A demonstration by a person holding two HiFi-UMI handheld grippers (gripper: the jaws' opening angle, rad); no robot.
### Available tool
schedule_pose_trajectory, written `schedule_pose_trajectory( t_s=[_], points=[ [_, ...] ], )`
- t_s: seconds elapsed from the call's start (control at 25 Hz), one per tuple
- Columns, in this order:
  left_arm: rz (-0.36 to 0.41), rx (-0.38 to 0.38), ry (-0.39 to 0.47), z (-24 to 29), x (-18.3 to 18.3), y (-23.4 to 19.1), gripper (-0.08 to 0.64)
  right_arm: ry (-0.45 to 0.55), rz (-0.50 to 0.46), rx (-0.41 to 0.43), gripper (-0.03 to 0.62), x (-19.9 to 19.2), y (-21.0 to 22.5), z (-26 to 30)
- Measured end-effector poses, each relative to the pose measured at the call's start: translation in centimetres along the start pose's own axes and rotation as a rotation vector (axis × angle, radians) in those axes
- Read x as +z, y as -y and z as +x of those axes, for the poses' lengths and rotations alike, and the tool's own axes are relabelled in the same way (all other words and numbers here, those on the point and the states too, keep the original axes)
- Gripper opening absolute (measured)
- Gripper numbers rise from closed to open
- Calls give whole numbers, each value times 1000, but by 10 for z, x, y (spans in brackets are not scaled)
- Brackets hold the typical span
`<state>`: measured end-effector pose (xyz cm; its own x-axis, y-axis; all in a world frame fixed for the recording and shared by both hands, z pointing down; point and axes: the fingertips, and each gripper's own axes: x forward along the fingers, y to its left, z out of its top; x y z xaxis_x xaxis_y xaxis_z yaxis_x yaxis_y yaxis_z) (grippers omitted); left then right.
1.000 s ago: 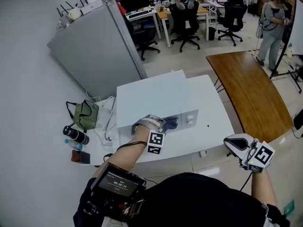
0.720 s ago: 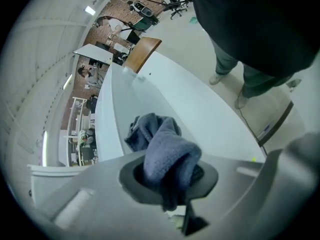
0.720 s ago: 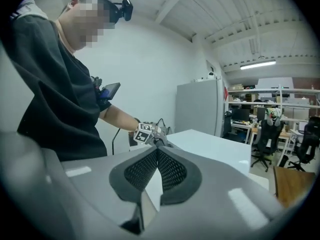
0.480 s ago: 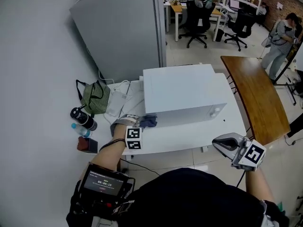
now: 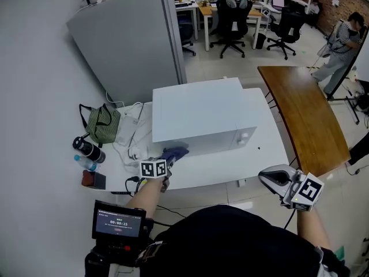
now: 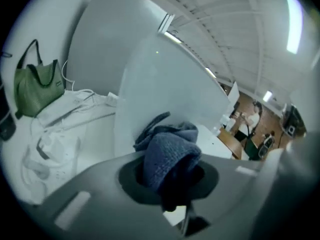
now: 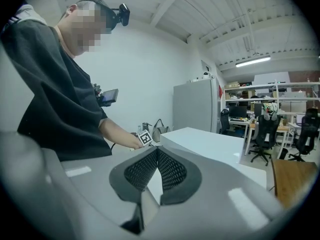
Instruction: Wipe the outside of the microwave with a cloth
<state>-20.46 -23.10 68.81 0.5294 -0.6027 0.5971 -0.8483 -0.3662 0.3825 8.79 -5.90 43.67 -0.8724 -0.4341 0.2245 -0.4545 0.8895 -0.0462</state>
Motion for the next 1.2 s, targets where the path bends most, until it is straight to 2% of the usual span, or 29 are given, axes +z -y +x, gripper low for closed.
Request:
schedule_pose_trajectory(
  t_s=[0.12,0.32,0.44,0.56,0.76,0.96,1.08,1.2],
  points=[
    [-49,-15,-17,48,-2,52,56,11,18,-30,6,-21,33,-57],
    [21,-69,-84,126,-1,153,57,38,55,-128,6,-58,94,-159],
    [73,-133,-110,168,7,216,57,33,72,-185,6,-76,112,-204],
    [80,-132,-148,192,6,247,58,51,95,-236,6,-85,117,-236],
    [75,-144,-157,190,5,247,58,56,126,-277,6,-94,113,-258],
    [62,-179,-124,167,2,235,58,56,84,-234,6,-73,96,-221],
    [30,-157,-89,126,1,191,58,49,57,-186,6,-55,79,-177],
    [-20,-81,-60,69,-9,108,58,56,40,-127,6,-35,48,-118]
  ],
)
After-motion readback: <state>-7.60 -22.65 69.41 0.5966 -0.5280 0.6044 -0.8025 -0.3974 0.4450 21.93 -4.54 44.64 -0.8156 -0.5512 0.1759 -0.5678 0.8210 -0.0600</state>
